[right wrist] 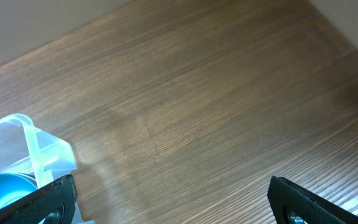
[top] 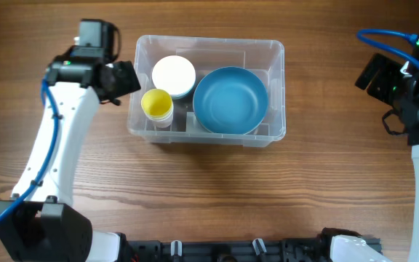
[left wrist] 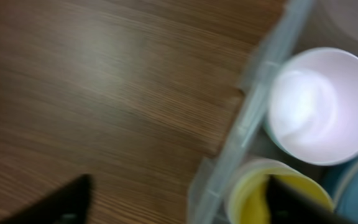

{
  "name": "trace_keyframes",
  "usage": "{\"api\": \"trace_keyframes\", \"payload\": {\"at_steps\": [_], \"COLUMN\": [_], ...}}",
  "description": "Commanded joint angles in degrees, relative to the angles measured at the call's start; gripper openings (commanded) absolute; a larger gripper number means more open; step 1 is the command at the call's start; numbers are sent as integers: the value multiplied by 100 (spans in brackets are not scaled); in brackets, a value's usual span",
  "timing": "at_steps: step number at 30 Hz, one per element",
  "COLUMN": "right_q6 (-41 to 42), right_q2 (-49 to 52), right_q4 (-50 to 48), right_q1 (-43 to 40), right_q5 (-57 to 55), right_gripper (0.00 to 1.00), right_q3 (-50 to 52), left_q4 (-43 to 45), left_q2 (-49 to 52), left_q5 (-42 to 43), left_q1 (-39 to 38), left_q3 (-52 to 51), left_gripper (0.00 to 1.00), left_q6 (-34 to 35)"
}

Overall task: Pack container
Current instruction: 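Release the yellow cup and lift the left gripper away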

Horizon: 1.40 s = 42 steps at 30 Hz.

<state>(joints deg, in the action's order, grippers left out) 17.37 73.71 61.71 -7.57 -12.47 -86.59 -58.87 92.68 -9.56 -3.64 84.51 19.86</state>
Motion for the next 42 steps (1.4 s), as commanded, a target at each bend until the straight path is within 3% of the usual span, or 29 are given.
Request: {"api": "trace_keyframes", "payload": {"at_steps": [1, 8, 42], "right_q6": [81, 83, 81], "right_q2": [0, 0, -46], "right_q4": [-20, -20, -17], "right_q1": [-17, -17, -15], "right_q5": [7, 7, 7], "right_gripper": [100, 100, 100], "right_q3": [-2, -2, -2], "left_q4": [83, 103, 101], "left_q2": [-63, -63, -63], "left_q5": [4, 7, 7], "left_q1": [398, 754, 756], "left_q3": [63, 63, 63], "left_gripper": [100, 100, 100], "left_q6": [35, 35, 35]}}
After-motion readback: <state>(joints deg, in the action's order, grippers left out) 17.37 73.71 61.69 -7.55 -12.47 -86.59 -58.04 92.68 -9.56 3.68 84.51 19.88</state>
